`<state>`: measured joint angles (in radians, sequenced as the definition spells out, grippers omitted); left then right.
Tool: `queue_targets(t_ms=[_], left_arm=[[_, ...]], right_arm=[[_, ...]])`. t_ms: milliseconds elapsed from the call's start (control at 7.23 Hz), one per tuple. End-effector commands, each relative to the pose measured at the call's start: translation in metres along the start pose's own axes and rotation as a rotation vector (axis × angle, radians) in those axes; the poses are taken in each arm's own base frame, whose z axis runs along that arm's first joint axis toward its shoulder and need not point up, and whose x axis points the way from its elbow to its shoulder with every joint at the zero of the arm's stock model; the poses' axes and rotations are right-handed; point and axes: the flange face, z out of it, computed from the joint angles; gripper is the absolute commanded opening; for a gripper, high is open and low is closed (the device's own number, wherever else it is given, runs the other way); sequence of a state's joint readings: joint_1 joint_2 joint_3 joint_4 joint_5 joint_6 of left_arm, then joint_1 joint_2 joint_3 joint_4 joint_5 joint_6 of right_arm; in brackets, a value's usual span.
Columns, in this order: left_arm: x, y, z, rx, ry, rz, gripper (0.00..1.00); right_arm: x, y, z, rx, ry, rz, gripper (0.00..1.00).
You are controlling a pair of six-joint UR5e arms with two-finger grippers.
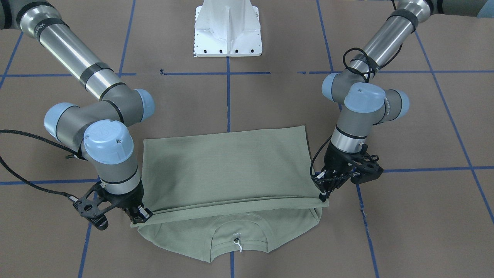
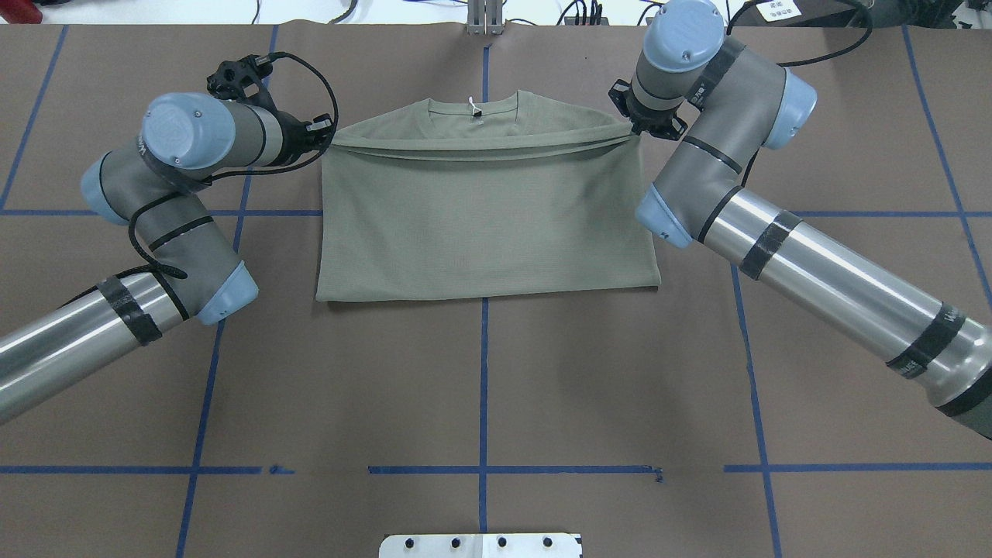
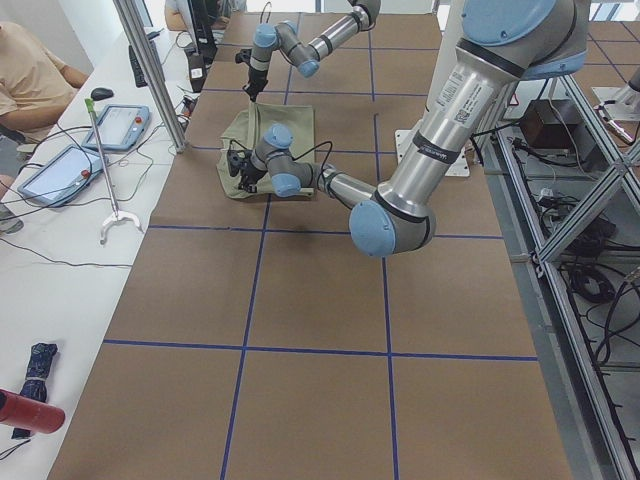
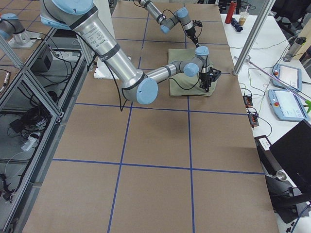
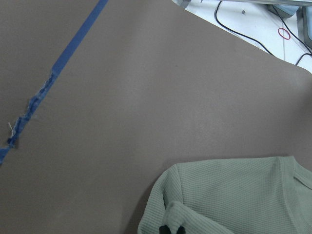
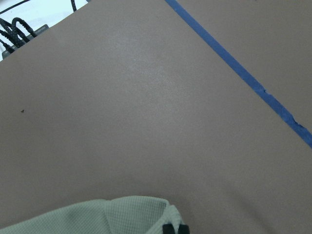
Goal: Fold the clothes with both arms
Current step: 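Release the hem with both grippers at the collar and raise them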
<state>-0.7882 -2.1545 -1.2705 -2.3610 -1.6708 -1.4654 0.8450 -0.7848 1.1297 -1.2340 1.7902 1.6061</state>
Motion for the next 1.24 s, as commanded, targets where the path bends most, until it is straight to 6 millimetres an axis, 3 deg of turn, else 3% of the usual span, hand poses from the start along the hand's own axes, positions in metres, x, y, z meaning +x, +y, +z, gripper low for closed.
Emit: queue_targets(t_ms=[0,138,277,415,691,830,968,1106], left_arm=[[0.002,-0.009,0.004,0.006,-0.009,0.006,0.00],[0.000,-0.009,0.008,0.005,-0.017,0.021,0.11],[0.000,-0.009,0.008,0.003,-0.017,0.023,0.38],[-0.001,-0.008,0.008,0.000,-0.016,0.024,0.47],[-0.002,-0.010,0.007,-0.001,-0.013,0.024,0.54],[0.001,-0.011,0.003,-0.003,-0.002,0.023,0.55],[0.004,-0.011,-0.005,-0.052,0.020,0.023,0.55],[0.009,-0.013,-0.015,-0.069,0.040,0.024,0.55]], right_arm=[[0.000,0.002,0.001,0.000,0.001,-0.002,0.00],[0.000,0.002,0.001,0.000,0.001,-0.002,0.00],[-0.002,0.002,0.000,0.000,-0.002,-0.003,0.26],[-0.003,0.002,-0.001,0.001,-0.017,-0.006,0.47],[-0.008,0.000,-0.015,-0.007,-0.067,-0.001,0.58],[0.004,0.005,-0.039,-0.032,-0.109,0.001,0.64],[0.047,0.023,-0.067,-0.118,-0.158,0.028,0.66],[0.085,0.053,-0.089,-0.204,-0.180,0.065,0.67]])
